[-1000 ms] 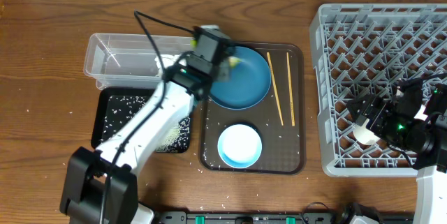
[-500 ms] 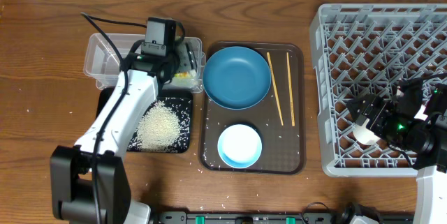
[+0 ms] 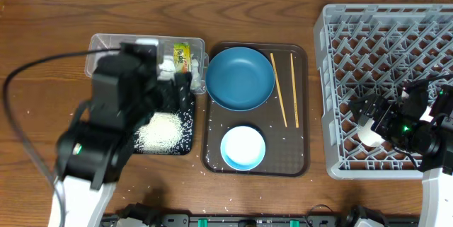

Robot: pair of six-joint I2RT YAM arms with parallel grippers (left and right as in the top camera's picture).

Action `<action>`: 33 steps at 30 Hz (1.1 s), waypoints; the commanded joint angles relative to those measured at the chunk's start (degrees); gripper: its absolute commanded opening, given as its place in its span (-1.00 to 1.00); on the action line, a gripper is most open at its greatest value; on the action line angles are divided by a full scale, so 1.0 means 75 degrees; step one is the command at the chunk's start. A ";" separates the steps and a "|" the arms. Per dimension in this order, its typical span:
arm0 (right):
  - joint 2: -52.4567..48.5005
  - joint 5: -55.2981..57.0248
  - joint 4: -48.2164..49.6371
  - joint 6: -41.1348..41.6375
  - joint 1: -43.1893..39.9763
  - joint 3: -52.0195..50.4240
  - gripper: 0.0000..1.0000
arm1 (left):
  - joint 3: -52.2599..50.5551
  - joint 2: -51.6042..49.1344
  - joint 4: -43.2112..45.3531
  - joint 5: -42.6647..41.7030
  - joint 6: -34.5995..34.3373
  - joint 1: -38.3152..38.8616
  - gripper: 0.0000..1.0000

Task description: Sort waste into correct bins and load items into the dishwasher rack

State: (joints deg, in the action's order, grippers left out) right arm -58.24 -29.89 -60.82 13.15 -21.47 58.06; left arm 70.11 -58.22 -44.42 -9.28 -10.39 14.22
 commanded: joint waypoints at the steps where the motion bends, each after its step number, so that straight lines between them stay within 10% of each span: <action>1: 0.0012 -0.0012 -0.0012 0.0009 0.0061 -0.0029 0.99 | 0.0055 0.0361 -0.0079 0.0160 0.0128 0.0000 0.73; 17: 0.0012 -0.0012 -0.0015 0.0009 0.0061 -0.0029 0.99 | -0.0070 0.0662 -0.0606 0.0857 0.0251 0.0000 0.85; 33: 0.0012 -0.0012 -0.0015 0.0009 0.0061 -0.0029 0.99 | -0.4642 0.4383 0.3914 0.0930 0.1221 -0.0131 0.86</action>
State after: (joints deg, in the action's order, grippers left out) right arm -58.24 -29.89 -60.84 13.15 -21.47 57.95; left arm 38.37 -30.11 -16.80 -2.98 -2.85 13.96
